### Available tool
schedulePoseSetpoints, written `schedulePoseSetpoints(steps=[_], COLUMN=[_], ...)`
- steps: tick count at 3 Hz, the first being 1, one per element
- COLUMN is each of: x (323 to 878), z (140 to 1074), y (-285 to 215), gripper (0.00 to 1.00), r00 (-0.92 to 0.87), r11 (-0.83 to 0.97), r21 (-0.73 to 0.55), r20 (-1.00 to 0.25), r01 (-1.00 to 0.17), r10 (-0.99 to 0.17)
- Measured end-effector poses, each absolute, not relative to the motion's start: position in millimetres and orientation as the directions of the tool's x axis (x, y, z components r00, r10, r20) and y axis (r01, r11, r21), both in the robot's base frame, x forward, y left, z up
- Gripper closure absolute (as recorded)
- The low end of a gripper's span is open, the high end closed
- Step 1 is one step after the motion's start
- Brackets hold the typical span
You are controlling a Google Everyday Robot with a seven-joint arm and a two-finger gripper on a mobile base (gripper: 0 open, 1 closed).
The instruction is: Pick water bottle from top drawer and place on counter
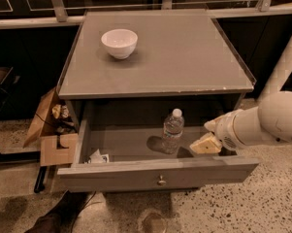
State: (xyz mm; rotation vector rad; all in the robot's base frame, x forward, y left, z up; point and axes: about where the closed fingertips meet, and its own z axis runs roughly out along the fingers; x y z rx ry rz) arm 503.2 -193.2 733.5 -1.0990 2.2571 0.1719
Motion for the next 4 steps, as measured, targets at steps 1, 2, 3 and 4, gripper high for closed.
schedulePoseSetpoints(steps=[1,2,3,4], x=[510.9,523.0,537.8,552.0], z=[725.8,718.9,711.2,704.2], y=[-194.9,-189.9,-176.8,-159.2], gripper=[0.00,0.00,0.00,0.00], r00=[-0.464,-0.458,-0.446,-0.413], r11=[0.663,0.681,0.693,0.693], r21=[-0.137,-0.111,-0.064,-0.027], r20=[-0.610,-0.661,-0.723,-0.787], r01=[-0.736,-0.724,-0.718,-0.720], r10=[-0.642,-0.595,-0.528,-0.459])
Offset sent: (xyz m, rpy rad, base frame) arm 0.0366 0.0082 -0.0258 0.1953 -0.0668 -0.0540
